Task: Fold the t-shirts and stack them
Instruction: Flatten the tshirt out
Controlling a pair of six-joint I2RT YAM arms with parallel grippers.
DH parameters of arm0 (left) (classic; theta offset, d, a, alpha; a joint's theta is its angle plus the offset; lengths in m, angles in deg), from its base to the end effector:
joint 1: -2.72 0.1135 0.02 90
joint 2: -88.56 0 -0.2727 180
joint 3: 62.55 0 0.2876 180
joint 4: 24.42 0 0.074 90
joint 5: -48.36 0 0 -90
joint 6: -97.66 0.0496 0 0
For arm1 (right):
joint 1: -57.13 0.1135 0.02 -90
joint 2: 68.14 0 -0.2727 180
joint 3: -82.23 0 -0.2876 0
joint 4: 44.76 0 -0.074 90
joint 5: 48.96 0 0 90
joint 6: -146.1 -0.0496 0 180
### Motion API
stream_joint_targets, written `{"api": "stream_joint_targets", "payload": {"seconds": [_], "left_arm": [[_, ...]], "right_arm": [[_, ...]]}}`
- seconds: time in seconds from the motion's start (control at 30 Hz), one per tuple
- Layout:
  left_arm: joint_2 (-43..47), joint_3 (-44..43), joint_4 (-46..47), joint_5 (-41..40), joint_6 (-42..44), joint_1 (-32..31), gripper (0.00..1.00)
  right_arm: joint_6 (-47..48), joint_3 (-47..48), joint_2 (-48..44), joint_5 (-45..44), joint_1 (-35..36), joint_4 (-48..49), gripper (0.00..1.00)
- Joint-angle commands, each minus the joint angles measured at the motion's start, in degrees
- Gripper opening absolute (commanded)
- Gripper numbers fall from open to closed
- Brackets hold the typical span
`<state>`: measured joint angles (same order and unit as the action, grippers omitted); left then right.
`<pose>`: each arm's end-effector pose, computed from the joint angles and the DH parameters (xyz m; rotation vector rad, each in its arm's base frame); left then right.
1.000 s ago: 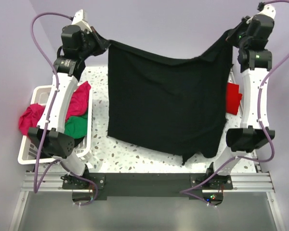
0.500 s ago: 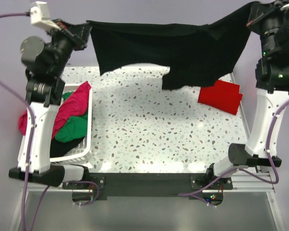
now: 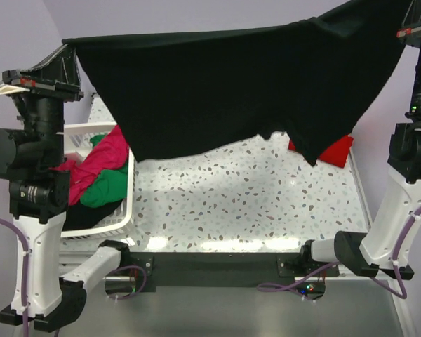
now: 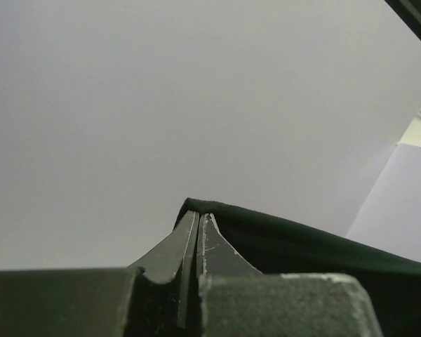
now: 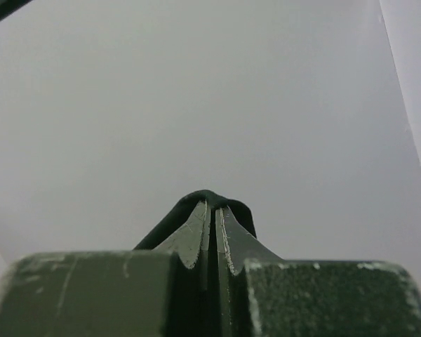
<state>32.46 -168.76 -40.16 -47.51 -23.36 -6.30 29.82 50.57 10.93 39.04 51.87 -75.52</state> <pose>0.1530 -0.0192 0.6301 -0.2821 0.9494 -0.5922 0.1659 -0.0170 0.7272 0.2768 0.8600 0.3260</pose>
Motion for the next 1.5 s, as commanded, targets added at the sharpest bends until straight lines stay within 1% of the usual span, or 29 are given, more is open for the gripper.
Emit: {"api": "stream_joint_targets", "payload": {"seconds": [0.0,0.1,0.17,0.27,0.3,0.33,0.37,0.4,0.43,0.47,0.5,0.53,0.57,0.6,0.63,0.7,0.73,0.77,0.83,0.9,0.97,1.17,1.23,1.27,1.3,1.4,1.47], "left_arm": [[0.1,3.3,4.9,-6.8,3.4,0.5,0.0],[-2.7,6.3,4.8,-7.1,5.4,0.5,0.0],[-6.6,8.6,4.0,-7.0,5.8,0.5,0.0],[-14.6,10.1,3.8,-5.9,6.4,0.6,0.0],[-17.3,9.8,3.8,-5.2,6.9,0.6,0.0],[-23.2,8.1,1.8,-4.3,7.1,0.7,0.0],[-26.6,6.6,1.4,-3.0,7.6,0.8,0.0],[-30.0,4.8,1.1,-2.4,8.3,0.9,0.0],[-37.7,-0.1,-0.7,-1.3,8.3,1.5,0.0],[-41.8,-3.5,-2.4,1.3,8.2,1.6,0.01],[-45.9,-7.0,-4.2,2.3,8.2,1.7,0.2],[-53.7,-14.3,-7.9,3.4,8.1,1.7,0.32],[-57.2,-17.9,-9.8,4.8,7.7,1.6,0.44],[-60.2,-20.8,-11.0,5.6,7.1,1.5,0.61],[-63.9,-24.1,-11.8,7.2,6.9,1.1,0.65],[-65.2,-25.3,-11.4,8.6,6.9,0.3,0.73],[-65.0,-24.8,-10.6,9.1,7.0,-0.5,0.74],[-64.7,-24.3,-10.4,10.2,7.0,-0.8,0.75],[-63.1,-22.0,-10.4,11.1,6.9,-2.1,0.76],[-60.6,-18.9,-10.4,11.9,6.9,-3.2,0.77],[-58.9,-13.8,-11.0,12.4,6.6,-4.9,0.77],[-54.7,-0.9,-12.9,13.6,1.7,-8.2,0.77],[-52.5,5.3,-13.6,13.3,-0.3,-9.1,0.77],[-52.5,5.3,-13.6,13.2,-0.7,-9.1,0.77],[-51.4,7.9,-13.9,13.1,-1.0,-9.1,0.77],[-49.5,10.9,-14.6,12.2,-0.9,-9.2,0.77],[-49.1,13.0,-15.8,11.8,-0.4,-9.3,0.78]], "right_arm": [[-0.6,-0.5,0.7,-3.2,-0.3,6.6,0.0],[-2.5,-2.3,4.1,-2.2,-0.2,6.7,0.0],[-3.6,-4.1,6.5,-0.6,-0.2,6.1,0.0],[-5.1,-6.4,13.9,0.9,-0.2,5.5,0.0],[-5.2,-6.9,18.3,1.0,-0.2,5.4,0.0],[-5.1,-7.3,21.4,1.2,-0.2,5.5,0.0],[-5.1,-7.3,24.3,1.6,-0.3,5.2,0.0],[-4.4,-6.7,31.3,1.8,-0.2,5.0,0.0],[-4.5,-4.2,35.1,1.9,-0.2,3.4,0.0],[-4.3,-2.2,38.8,3.5,-0.2,2.4,0.0],[-3.7,0.3,43.2,5.1,-0.2,1.4,0.16],[-3.7,3.1,50.8,6.8,-0.3,0.0,0.35],[-3.7,9.3,54.7,7.7,-0.4,-3.7,0.58],[-3.5,11.4,57.3,8.9,-0.3,-5.2,0.94],[-3.4,11.0,59.4,9.6,-0.3,-5.7,0.99],[-3.0,5.4,57.8,10.1,-0.1,-3.0,0.99],[-2.7,1.5,55.8,10.5,-0.1,-1.1,0.99],[-2.6,-6.1,52.2,10.7,-0.1,2.8,0.99],[-1.5,-12.9,48.8,11.1,0.0,4.0,0.99],[0.3,-16.2,44.9,11.7,0.4,3.6,0.99],[1.5,-20.8,40.6,12.4,0.9,2.8,0.99],[5.6,-32.9,31.2,12.6,4.1,-0.2,0.99],[6.7,-36.8,27.2,13.4,6.3,-1.9,0.99],[6.9,-37.9,27.2,13.4,6.8,-2.7,0.99],[7.4,-39.2,25.5,13.4,7.4,-3.5,0.99],[8.5,-44.3,22.5,13.0,9.7,-5.8,0.99],[7.4,-49.1,19.8,13.6,10.4,-6.9,0.99]]}}
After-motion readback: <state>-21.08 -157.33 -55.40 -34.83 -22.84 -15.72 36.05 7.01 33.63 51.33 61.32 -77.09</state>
